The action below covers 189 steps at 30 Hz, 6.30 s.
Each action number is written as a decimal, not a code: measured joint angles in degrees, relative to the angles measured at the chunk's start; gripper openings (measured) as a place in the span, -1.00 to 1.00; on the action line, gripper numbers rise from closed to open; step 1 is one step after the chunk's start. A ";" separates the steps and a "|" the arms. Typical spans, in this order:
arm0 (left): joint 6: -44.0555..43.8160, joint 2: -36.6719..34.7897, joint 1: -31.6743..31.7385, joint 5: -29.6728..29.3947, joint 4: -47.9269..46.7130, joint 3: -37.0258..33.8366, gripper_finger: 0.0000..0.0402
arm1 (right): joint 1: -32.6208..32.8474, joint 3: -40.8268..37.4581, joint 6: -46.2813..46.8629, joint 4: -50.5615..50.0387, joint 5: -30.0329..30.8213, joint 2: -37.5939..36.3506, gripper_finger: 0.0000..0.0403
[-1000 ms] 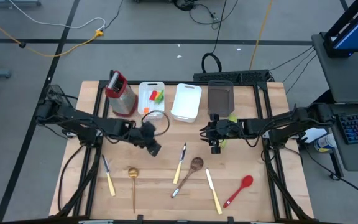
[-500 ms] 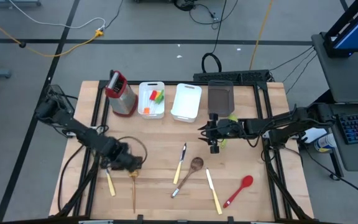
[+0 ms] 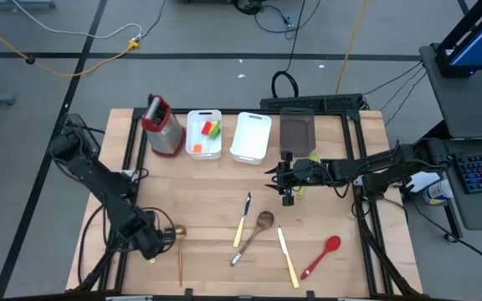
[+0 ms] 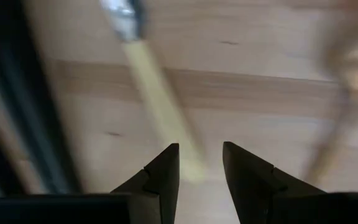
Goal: Pick & Place Kitchen Items
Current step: Put the bottom left yellow knife into the right white bin
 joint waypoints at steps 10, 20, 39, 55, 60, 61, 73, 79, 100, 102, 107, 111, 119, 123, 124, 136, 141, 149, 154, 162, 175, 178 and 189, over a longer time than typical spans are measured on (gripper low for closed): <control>-1.66 -0.05 -4.27 2.21 -0.17 -4.17 -0.36 | 0.00 0.00 0.74 0.02 -0.04 0.00 -0.09; 0.37 -0.10 -4.09 -3.41 0.05 -4.53 -0.36 | 0.00 -4.57 2.64 11.39 -0.02 0.00 -0.09; -2.39 -1.49 1.92 -14.15 0.94 -4.14 -0.36 | -0.04 -6.08 -2.17 19.50 -0.04 0.00 -0.09; -1.95 -1.53 5.33 -10.49 3.41 -4.14 -0.36 | -0.24 -6.08 -4.97 19.23 0.07 0.01 -0.09; -2.00 -0.34 5.58 -10.71 2.89 -4.18 -0.36 | -0.24 -6.08 -5.50 19.07 0.07 0.01 -0.09; -2.00 -0.03 5.65 -10.79 3.20 -4.25 -0.36 | -0.24 -6.08 -5.50 19.06 0.04 0.00 -0.09; -1.22 3.70 5.65 -11.67 7.17 -4.73 -0.36 | -0.24 -6.08 -6.03 19.19 0.02 0.00 -0.09; 12.54 5.23 5.97 -15.65 7.71 -4.72 -0.36 | -0.24 -6.08 -6.45 19.25 0.00 0.01 -0.09; 20.11 5.18 8.02 -19.57 2.75 -4.59 -0.82 | -0.24 -6.08 -7.72 19.24 -0.04 0.00 -0.09; 21.50 5.39 8.39 -21.71 1.59 -4.10 -0.82 | -0.24 -6.08 -7.73 19.26 -0.06 0.01 -0.09; 26.49 5.13 11.17 -32.11 -3.30 -2.21 -0.85 | -0.24 -6.08 -7.73 19.27 -0.06 0.00 -0.09; 33.52 3.14 15.30 -35.06 -7.56 -0.52 -0.95 | -0.24 -6.08 -7.65 19.24 -0.07 0.00 -0.09; 51.96 -0.57 24.92 -33.22 -7.94 0.14 -0.95 | -0.24 -6.08 -7.54 18.61 -0.07 0.00 -0.09; 56.52 -0.74 27.58 -28.94 -7.66 0.17 -0.93 | -0.24 -6.08 -7.52 18.46 -0.07 0.00 -0.09; 57.30 -0.73 28.00 -27.79 -7.59 0.17 -0.91 | -0.24 -6.08 -7.52 18.21 -0.07 0.00 -0.09; 59.10 3.91 26.91 -20.97 -6.52 0.25 -0.12 | -0.24 -6.08 -5.38 15.43 -0.07 0.02 -0.09; 57.99 8.24 25.06 -19.25 -4.98 0.27 0.01 | -0.24 -6.08 -5.42 15.40 -0.07 0.02 -0.09; 57.51 10.57 25.07 -17.50 -2.80 0.58 -0.56 | -0.24 -6.08 -6.00 16.14 -0.07 0.02 -0.09; 57.88 7.84 26.34 -20.15 -0.89 0.27 -0.74 | -0.24 -6.08 -6.10 16.26 -0.07 0.01 -0.09; 69.94 3.94 29.57 -33.53 0.13 7.11 -0.74 | -0.24 -6.08 -6.25 16.28 -0.06 0.02 -0.09; 99.06 3.75 42.96 -36.59 5.60 18.43 -0.74 | -0.11 -6.08 -2.97 14.37 -0.04 0.02 -0.09; 104.30 3.75 45.86 -33.78 8.20 18.46 -0.74 | -0.13 -6.08 -1.82 12.46 -0.02 0.02 -0.09; 116.31 5.63 57.65 -18.96 26.80 18.55 -0.74 | -0.13 -6.08 8.82 8.30 -0.06 0.02 -0.09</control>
